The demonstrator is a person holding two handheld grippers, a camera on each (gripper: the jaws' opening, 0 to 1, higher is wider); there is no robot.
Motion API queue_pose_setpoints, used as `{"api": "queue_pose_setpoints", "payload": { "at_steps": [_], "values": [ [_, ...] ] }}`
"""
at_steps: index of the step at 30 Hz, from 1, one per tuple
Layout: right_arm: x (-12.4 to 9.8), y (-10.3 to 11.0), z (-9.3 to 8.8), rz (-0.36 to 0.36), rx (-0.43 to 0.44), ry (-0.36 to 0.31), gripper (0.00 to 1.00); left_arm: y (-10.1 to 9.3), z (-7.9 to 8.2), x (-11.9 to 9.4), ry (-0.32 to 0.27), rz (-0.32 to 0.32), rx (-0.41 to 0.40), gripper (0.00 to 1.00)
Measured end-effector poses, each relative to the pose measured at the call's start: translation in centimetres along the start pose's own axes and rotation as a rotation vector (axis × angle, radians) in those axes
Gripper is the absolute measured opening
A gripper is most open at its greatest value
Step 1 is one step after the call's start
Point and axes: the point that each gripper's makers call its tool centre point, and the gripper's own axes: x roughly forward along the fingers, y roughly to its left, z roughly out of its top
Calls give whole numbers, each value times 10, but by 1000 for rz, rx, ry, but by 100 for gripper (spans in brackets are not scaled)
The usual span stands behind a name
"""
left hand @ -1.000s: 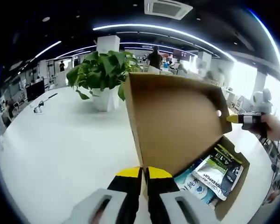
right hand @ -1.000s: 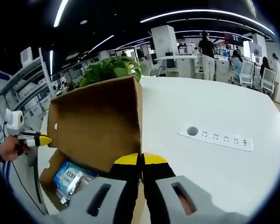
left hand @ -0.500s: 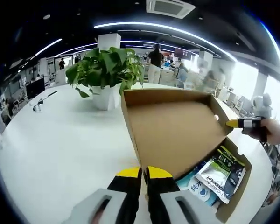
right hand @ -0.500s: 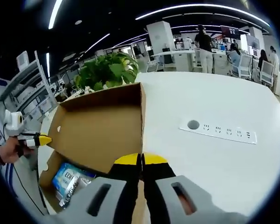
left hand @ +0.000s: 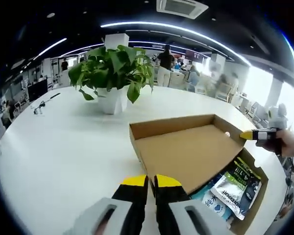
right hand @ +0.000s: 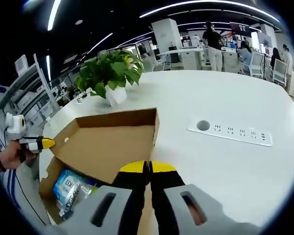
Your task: Operate the shoe box by opening the lid, removing the specified soft item, and placing it in the target area until the item is outside and the box remains undamaged.
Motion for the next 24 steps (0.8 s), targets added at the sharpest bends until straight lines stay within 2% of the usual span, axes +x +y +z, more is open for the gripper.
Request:
{"api": "queue_pose_setpoints", "payload": {
  "at_steps": [15, 18, 24],
  "values": [
    [-2, 1, -5, -1, 5, 22, 2, 1, 0, 1, 7, 0, -5, 6],
    [-6, 1, -6, -2, -11, 31, 4, -1, 2, -1, -3, -4, 18, 7],
    [-19, -5, -3, -4, -5, 28, 4, 2, 8, -10, -40, -13, -21, 6]
  ]
}}
